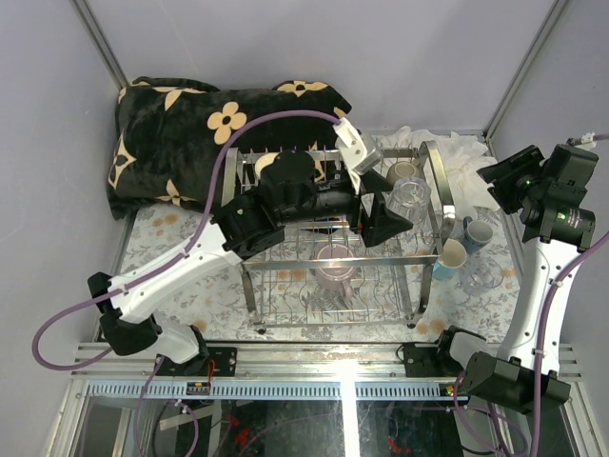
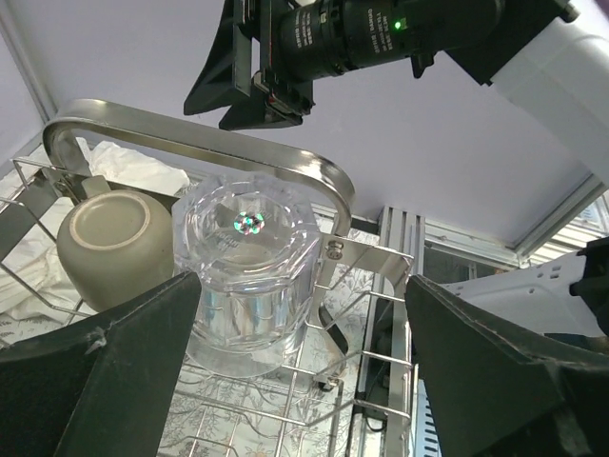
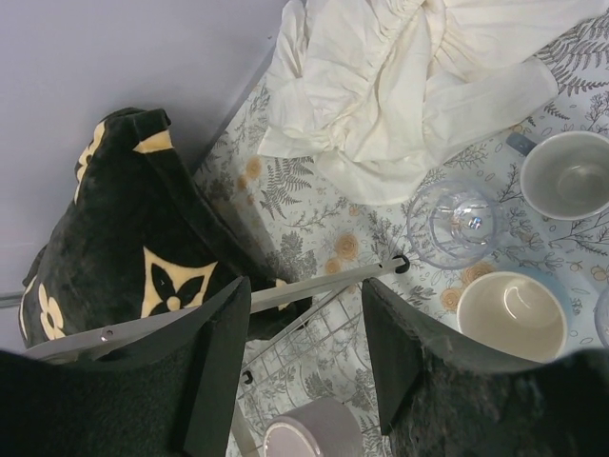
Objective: Unload the cups from the dish rack
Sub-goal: Unload the cup from the dish rack.
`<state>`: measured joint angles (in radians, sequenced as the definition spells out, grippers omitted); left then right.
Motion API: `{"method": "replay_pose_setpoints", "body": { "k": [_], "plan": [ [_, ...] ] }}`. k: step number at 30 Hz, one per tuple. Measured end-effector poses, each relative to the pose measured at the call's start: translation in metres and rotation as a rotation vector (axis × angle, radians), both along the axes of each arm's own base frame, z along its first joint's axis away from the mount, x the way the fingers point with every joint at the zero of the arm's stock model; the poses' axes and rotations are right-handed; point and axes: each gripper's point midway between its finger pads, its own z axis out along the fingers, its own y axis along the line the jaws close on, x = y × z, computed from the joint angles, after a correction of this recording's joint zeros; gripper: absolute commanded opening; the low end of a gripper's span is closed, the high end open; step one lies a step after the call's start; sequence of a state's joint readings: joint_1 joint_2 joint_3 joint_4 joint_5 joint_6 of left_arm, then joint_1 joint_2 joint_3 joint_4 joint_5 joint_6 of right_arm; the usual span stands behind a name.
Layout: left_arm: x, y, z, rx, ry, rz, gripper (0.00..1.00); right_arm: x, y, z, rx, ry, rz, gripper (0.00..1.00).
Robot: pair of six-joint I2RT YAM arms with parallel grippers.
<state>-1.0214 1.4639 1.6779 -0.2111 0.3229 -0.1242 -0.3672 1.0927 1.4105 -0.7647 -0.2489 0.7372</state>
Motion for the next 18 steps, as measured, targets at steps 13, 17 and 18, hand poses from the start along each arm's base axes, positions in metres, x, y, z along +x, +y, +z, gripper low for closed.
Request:
{"method": "replay_pose_setpoints", "body": {
  "k": [13,17,18],
  "plan": [
    [0.023,-0.024,-0.021,0.057,-0.014,0.066,0.89,-0.001,0.004,0.004,0.003,-0.015,0.012,0.57],
    [0.027,-0.026,-0.022,0.054,-0.02,0.084,0.9,-0.001,0.004,0.007,-0.002,-0.03,0.013,0.57],
    [0.028,-0.027,-0.022,0.054,-0.02,0.086,0.9,-0.001,0.005,0.007,-0.002,-0.03,0.013,0.57]
  ]
}}
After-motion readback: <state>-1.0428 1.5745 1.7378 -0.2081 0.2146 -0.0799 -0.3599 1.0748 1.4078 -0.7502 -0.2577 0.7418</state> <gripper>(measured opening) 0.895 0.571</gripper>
